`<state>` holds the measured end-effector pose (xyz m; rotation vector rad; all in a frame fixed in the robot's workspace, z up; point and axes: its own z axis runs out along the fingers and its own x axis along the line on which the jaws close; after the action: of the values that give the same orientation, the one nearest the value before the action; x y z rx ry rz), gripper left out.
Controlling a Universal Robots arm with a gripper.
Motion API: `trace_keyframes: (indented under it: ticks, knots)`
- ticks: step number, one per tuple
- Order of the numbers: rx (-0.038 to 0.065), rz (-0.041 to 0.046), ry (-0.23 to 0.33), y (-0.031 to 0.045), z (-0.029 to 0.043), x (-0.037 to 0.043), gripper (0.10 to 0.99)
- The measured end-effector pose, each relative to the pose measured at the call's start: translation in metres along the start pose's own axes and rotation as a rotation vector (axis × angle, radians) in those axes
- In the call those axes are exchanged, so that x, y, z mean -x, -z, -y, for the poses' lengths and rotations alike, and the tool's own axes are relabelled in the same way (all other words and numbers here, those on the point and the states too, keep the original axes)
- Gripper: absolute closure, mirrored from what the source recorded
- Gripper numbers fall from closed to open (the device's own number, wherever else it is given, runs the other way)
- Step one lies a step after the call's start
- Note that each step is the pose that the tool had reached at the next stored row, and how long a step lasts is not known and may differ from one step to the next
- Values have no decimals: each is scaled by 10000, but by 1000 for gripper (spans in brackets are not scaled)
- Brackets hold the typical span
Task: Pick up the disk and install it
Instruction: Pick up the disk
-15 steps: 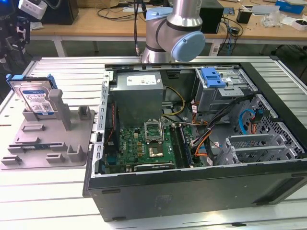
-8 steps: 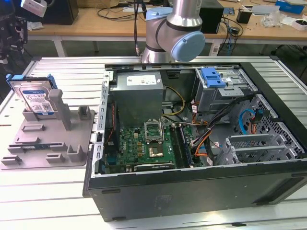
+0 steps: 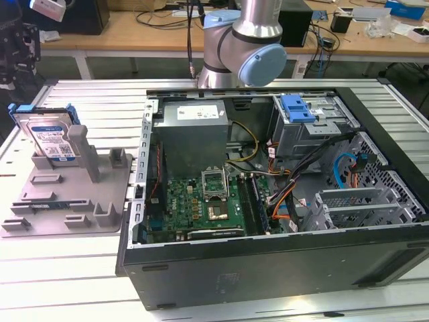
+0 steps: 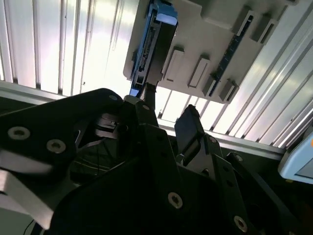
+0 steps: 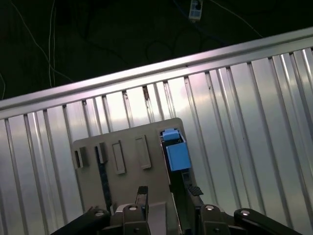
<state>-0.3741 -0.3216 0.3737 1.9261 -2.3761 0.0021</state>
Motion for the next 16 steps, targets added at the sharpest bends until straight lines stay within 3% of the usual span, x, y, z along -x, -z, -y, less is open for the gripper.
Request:
trace_keyframes:
  ticks: [5,11,16]
  knots:
    - [-66,-9,355,-15,-7,-1,647]
    - [-133,-56,1344,-30,-20,54,647]
    - [-213,-71,1786,-41,-22,65,647]
